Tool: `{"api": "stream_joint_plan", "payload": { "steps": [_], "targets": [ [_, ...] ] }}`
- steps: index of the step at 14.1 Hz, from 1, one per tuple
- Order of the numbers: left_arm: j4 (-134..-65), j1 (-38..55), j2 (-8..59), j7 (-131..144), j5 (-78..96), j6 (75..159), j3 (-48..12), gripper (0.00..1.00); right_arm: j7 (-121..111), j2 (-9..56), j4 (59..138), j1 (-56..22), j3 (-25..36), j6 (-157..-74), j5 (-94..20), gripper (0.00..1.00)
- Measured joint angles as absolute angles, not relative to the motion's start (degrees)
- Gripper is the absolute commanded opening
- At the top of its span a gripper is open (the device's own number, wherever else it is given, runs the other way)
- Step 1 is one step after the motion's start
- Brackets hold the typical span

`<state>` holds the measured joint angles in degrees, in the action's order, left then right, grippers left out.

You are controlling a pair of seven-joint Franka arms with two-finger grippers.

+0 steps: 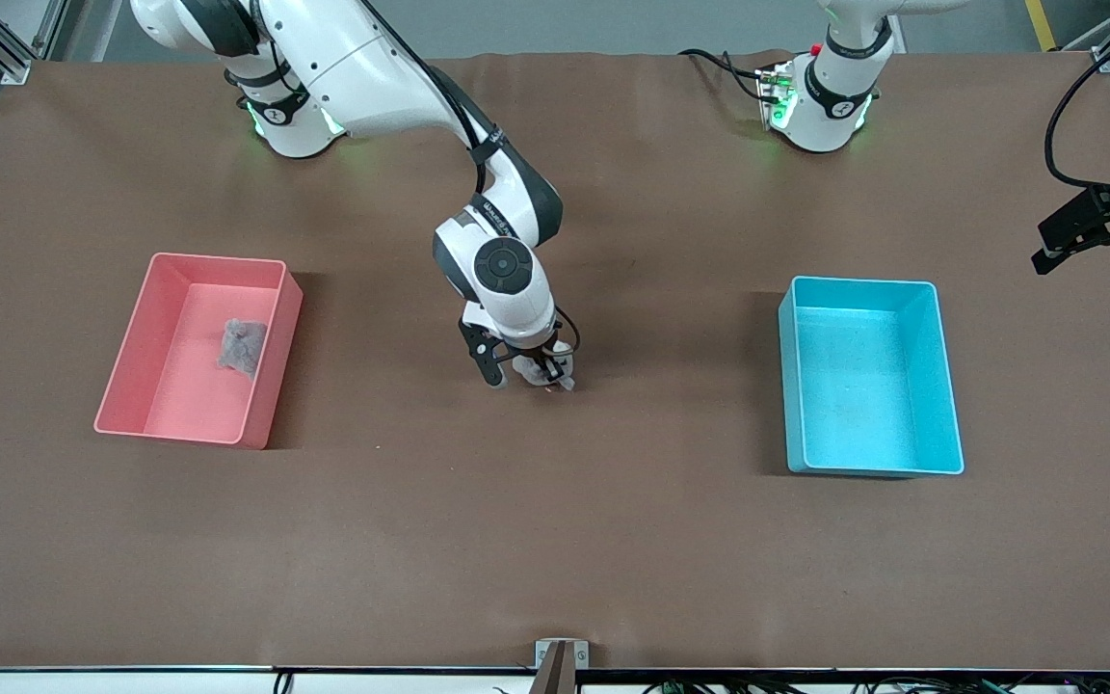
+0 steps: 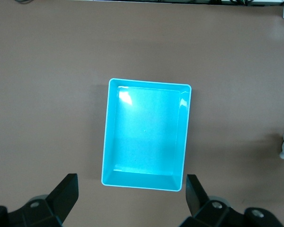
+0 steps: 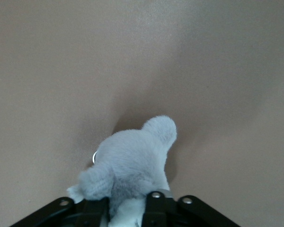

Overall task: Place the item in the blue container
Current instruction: 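Pass the plush from the right gripper to the left gripper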

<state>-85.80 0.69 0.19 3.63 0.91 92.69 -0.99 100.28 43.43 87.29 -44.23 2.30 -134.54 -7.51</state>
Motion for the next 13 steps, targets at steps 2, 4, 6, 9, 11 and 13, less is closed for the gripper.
{"api": "stream_joint_plan", "payload": {
  "steps": [2, 4, 6, 9, 11, 13],
  "targets": [
    [-86.1, 1.3, 0.3, 6.5, 0.9, 92.5, -1.9, 1.00, 100.3, 43.4, 87.0, -44.2, 2.5, -134.5, -7.5, 1.00],
    [-86.5, 2.0, 0.9, 6.9, 1.0, 91.7, -2.5, 1.00, 100.3, 43.4, 86.3, -44.2, 2.9, -134.5, -7.4, 1.00],
    [-86.9, 3.2, 2.1, 7.3, 1.0, 91.2, -3.8, 1.00, 100.1, 43.1, 84.5, -43.4, 3.7, -133.6, -7.4, 1.00],
    [-87.5, 6.3, 5.2, 11.2, 1.0, 90.6, -6.5, 1.00, 92.5, 39.7, 82.6, -38.9, 4.3, -126.0, -7.3, 1.00],
    [-87.6, 9.5, 8.7, 15.2, 1.0, 90.5, -7.9, 1.00, 84.3, 35.3, 82.5, -34.5, 4.3, -119.1, -7.3, 1.00],
    [-87.6, 12.4, 12.3, 17.9, 1.7, 91.6, -8.2, 1.00, 75.6, 30.5, 84.2, -30.0, 4.4, -113.8, -7.4, 1.00]
  ]
}}
